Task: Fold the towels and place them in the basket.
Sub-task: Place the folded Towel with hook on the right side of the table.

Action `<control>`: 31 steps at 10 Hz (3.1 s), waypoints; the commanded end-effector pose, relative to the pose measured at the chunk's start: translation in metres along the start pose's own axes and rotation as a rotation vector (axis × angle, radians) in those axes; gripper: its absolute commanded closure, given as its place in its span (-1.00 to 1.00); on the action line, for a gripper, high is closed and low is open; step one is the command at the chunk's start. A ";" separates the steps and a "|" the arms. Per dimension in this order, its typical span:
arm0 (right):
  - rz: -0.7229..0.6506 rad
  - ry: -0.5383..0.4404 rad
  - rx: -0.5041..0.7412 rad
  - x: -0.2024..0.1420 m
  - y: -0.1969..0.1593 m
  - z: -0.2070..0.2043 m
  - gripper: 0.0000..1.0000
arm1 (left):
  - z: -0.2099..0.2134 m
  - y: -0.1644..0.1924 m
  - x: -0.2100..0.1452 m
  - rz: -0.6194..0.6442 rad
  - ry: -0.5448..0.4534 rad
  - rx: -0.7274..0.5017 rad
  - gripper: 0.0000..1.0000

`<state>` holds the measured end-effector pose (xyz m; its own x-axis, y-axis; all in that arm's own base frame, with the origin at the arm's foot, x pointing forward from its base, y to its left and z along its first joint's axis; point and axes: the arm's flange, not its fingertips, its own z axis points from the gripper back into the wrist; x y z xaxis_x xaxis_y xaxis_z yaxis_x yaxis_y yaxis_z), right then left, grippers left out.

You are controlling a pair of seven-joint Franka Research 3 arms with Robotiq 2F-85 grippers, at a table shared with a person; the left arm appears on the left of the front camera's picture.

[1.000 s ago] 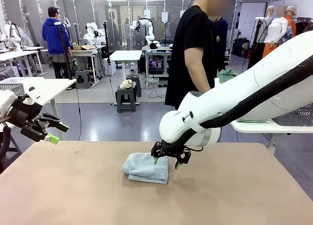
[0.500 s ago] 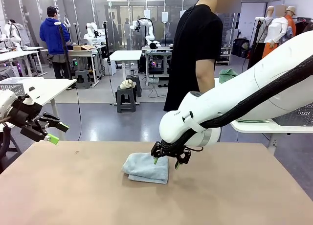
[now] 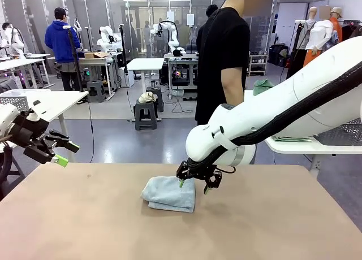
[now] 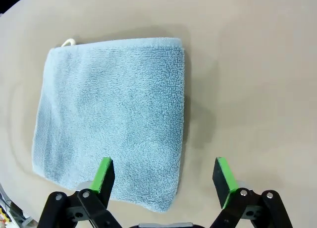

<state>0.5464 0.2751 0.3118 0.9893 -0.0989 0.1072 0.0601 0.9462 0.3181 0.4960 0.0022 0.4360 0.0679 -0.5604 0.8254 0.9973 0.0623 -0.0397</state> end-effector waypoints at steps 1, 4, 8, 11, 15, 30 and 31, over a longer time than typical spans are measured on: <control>-0.034 0.033 -0.011 0.009 0.008 -0.007 -1.00 | 0.001 0.000 0.000 -0.002 0.004 0.000 -1.00; -0.041 0.029 -0.028 0.011 0.013 -0.013 -1.00 | 0.001 0.000 0.000 -0.002 0.004 0.000 -1.00; -0.041 0.047 -0.018 0.016 0.012 -0.022 -1.00 | 0.001 0.000 0.000 -0.002 0.004 0.000 -1.00; -0.044 0.059 -0.013 0.017 0.011 -0.023 -0.22 | 0.001 0.000 0.000 -0.002 0.004 0.000 -1.00; -0.046 0.066 -0.021 0.019 0.012 -0.021 0.57 | 0.001 0.000 0.000 -0.002 0.004 0.000 -1.00; 0.009 0.052 -0.023 0.016 0.009 -0.015 0.87 | 0.001 0.000 0.000 -0.002 0.004 0.000 -1.00; -0.014 0.054 -0.034 0.021 -0.012 -0.007 0.90 | 0.001 0.000 0.000 -0.002 0.004 0.000 -1.00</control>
<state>0.5665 0.2811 0.3023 0.9947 -0.0833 0.0597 0.0622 0.9539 0.2937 0.4960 0.0022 0.4360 0.0679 -0.5604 0.8254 0.9973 0.0623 -0.0397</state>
